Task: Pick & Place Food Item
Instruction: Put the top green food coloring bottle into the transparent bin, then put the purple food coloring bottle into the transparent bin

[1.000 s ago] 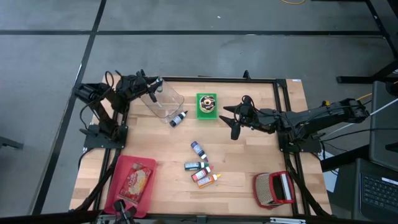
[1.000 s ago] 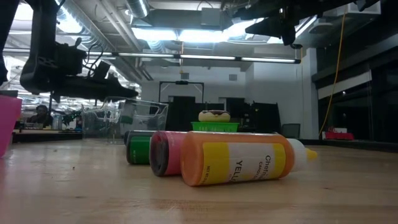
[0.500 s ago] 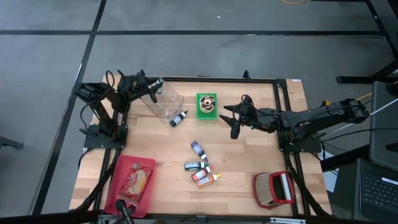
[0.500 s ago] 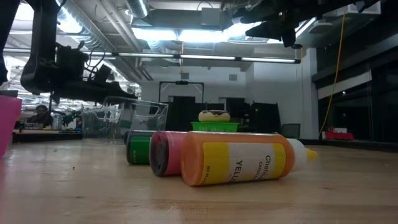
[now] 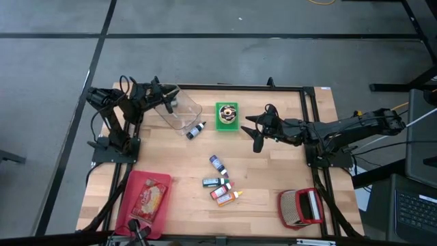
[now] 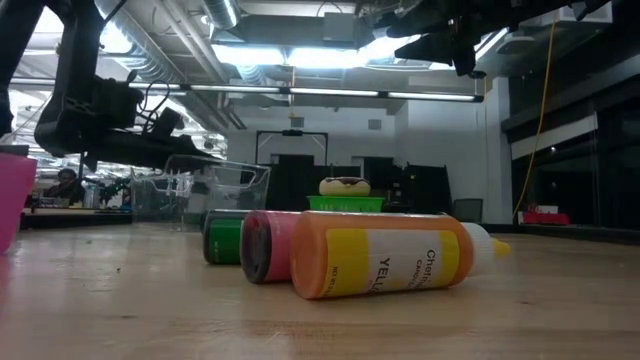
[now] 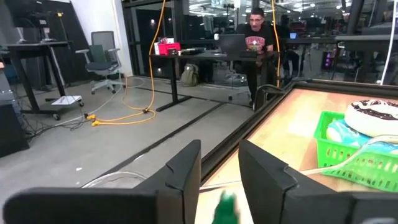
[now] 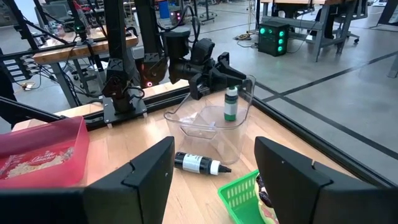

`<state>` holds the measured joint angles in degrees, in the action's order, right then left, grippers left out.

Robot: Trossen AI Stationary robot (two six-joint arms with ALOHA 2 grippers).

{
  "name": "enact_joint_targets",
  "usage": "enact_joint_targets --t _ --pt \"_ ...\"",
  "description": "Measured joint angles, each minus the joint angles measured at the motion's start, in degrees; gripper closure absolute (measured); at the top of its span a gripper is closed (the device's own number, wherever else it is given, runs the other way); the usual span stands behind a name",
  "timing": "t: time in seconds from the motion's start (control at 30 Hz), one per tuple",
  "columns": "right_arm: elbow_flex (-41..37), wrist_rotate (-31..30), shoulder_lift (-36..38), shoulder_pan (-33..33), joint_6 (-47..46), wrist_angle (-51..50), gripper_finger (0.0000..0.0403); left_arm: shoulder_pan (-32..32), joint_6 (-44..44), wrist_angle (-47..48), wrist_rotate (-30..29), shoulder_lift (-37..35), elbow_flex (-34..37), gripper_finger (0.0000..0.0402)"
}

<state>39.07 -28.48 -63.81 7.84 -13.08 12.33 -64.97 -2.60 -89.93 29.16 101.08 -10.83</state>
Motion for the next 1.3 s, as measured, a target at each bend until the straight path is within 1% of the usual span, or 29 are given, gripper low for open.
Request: enact_joint_targets --t 0.2,0.43,0.53,0.7,0.83,0.93,1.03,1.1,1.17,1.3 --pt "0.0 0.01 0.01 0.0 0.02 -0.01 0.0176 0.0 -0.08 0.02 0.07 0.0 0.0 0.0312" --pt "0.0 0.01 0.01 0.0 0.02 0.0 0.0176 -0.02 -0.06 0.03 1.32 -0.02 0.02 0.0303" --pt "0.0 0.01 0.0 0.0 0.02 0.01 0.0176 -0.01 0.84 0.47 2.6 -1.4 0.15 0.03" --pt "0.0 0.01 0.0 0.0 0.02 0.01 0.0176 0.0 2.79 0.35 3.48 -7.49 0.15 0.0299" --pt "0.0 0.01 0.02 0.0 0.02 0.0 0.0176 0.0 6.3 0.24 6.06 -13.97 0.45 0.0299" --pt "0.0 0.01 0.0 0.0 0.04 0.01 0.0176 0.94 8.05 0.58 8.26 -19.09 1.98 0.0299" --pt "0.0 0.01 0.0 0.02 0.04 0.01 0.0176 3.24 8.56 5.32 13.07 -24.57 3.08 0.0299" --pt "0.0 0.01 0.01 0.02 0.04 0.01 0.0176 5.47 8.87 11.25 17.47 -28.18 3.08 0.0299" --pt "0.0 0.01 0.01 0.02 0.04 0.01 0.0176 8.58 7.54 17.33 20.15 -31.84 3.08 0.0299" --pt "0.0 0.01 0.0 0.02 0.04 0.01 0.0176 16.29 2.18 29.17 19.72 -38.4 2.96 0.0299"
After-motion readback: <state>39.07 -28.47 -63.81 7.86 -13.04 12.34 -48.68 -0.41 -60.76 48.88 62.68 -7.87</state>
